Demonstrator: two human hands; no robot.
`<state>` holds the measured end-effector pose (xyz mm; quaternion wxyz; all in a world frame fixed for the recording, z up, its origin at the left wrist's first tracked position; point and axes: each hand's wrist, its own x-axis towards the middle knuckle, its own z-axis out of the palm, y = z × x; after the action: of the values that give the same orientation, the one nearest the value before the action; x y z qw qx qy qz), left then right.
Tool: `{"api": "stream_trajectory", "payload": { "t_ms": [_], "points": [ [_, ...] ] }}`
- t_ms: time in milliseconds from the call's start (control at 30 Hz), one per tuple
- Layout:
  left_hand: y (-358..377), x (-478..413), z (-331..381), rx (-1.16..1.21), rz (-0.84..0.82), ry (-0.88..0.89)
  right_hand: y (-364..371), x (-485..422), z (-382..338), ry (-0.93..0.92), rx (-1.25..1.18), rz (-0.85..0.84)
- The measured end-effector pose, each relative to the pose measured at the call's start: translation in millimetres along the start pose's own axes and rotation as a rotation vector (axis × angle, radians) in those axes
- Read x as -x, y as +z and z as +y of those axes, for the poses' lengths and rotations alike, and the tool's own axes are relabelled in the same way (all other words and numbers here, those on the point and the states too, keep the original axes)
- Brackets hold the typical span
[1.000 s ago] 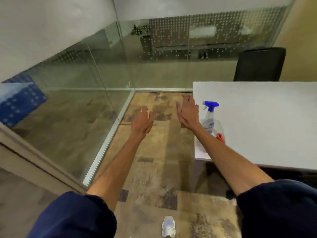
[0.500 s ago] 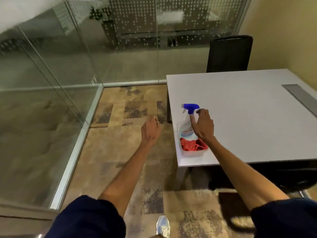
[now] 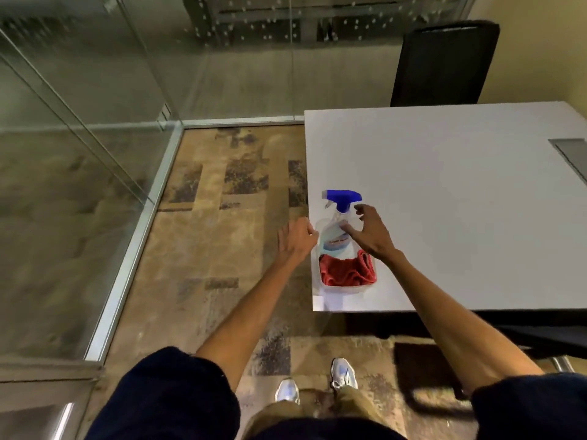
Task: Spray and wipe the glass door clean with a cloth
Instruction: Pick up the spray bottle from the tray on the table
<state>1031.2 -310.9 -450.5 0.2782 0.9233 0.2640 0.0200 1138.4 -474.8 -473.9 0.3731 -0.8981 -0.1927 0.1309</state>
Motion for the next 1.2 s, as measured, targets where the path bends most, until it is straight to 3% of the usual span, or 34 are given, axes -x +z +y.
{"api": "stream_trajectory", "payload": {
  "t_ms": [267, 467, 667, 900, 1033, 1200],
  "points": [
    [45, -20, 16, 0.188, -0.212, -0.152, 2, -27, 12, -0.128, -0.137, -0.152],
    [81, -30, 19, 0.333, -0.215, -0.244, 3, -32, 17, -0.198, -0.180, -0.188],
    [63, -19, 43, 0.403, -0.135, -0.225, -11, -36, 8, -0.274, -0.162, -0.147],
    [35, -13, 63, 0.384, -0.038, -0.151, -35, -50, -38, -0.429, -0.185, 0.069],
    [18, -5, 63, 0.469, 0.092, -0.263, -32, -46, -77, -0.557, -0.204, 0.124],
    [-19, 11, 40, 0.565, 0.308, -0.291, -12, -37, -129, -0.614, -0.222, 0.074]
  ]
}}
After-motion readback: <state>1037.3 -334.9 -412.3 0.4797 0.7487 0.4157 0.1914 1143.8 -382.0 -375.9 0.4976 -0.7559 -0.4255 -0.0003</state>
